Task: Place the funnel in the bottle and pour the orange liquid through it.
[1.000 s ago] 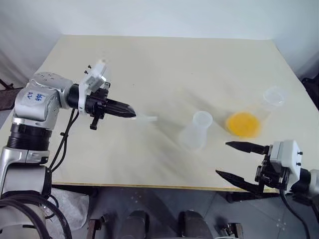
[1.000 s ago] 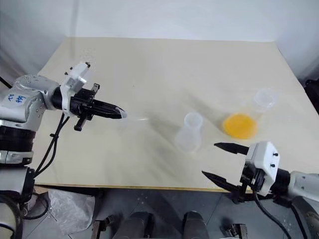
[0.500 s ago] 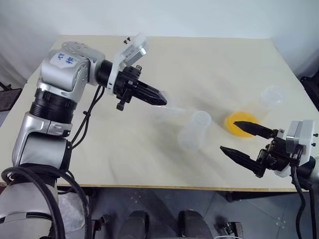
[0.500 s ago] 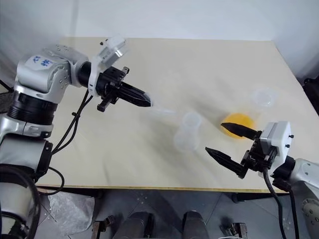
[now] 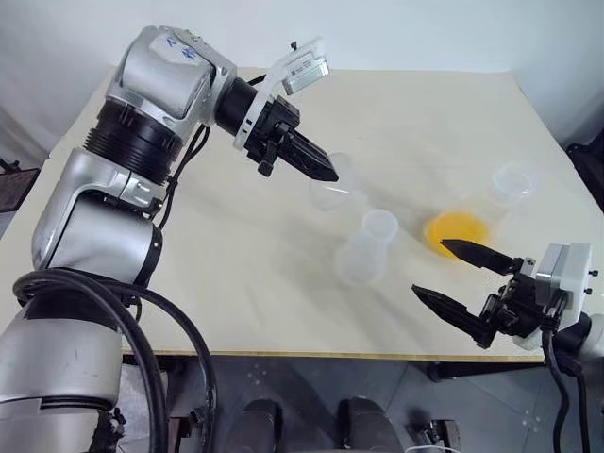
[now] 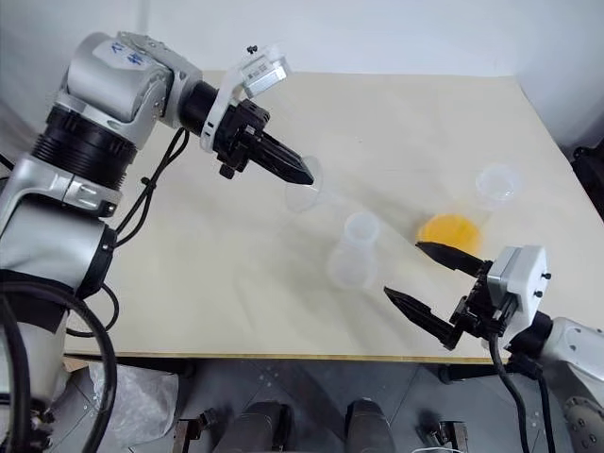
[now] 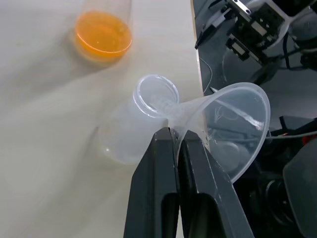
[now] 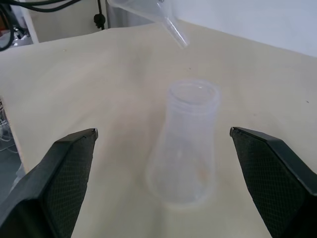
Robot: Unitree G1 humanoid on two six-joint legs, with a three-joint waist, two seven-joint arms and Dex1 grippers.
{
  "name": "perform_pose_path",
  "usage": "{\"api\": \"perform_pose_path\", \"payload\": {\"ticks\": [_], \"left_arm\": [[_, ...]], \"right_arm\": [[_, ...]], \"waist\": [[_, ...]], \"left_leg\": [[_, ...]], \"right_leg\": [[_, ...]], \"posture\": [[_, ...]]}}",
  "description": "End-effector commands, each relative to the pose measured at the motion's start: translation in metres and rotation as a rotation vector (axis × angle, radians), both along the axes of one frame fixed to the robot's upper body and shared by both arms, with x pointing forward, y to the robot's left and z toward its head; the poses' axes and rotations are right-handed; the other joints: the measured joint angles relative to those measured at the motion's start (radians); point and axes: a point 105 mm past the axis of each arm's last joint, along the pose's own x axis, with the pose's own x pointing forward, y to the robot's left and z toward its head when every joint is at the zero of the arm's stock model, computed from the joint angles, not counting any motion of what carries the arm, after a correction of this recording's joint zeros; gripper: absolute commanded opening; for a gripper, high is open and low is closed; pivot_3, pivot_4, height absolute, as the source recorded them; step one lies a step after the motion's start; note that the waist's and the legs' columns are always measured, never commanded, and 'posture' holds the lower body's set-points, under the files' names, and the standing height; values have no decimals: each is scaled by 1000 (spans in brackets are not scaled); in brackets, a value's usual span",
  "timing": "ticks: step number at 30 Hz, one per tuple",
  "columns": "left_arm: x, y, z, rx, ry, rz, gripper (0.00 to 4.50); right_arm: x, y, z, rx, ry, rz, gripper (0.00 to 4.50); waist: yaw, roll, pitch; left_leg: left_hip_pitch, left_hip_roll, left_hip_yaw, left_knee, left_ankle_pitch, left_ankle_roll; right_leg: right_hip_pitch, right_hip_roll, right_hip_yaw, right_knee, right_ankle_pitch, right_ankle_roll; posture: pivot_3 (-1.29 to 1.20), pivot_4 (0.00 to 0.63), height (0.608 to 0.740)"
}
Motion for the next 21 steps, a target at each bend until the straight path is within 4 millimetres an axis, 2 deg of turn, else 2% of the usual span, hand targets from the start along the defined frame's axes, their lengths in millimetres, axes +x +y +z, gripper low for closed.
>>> {"api": "perform_pose_path", "payload": {"ticks": [1,12,21], "left_arm": [[-17,-7,11,-7,64,-123,31],[-21,-30,7,20,60,-217,31],[-11,-41,-4,62,37,-212,31]], "right_arm": [[-6,9,4,1,-42,15,4500],[-15,13,-4,12,-31,-30,4500],[-20,16,-7,13,-29,-58,4500]], "waist": [[0,0,0],[2,0,0],[1,0,0]], "left_leg": [[0,0,0,0,0,0],[0,0,0,0,0,0],[0,0,1,0,0,0]], "right_leg": [[0,0,0,0,0,0],[0,0,0,0,0,0],[0,0,1,0,0,0]], "posture": [[0,150,740],[0,150,740],[0,150,740]]}}
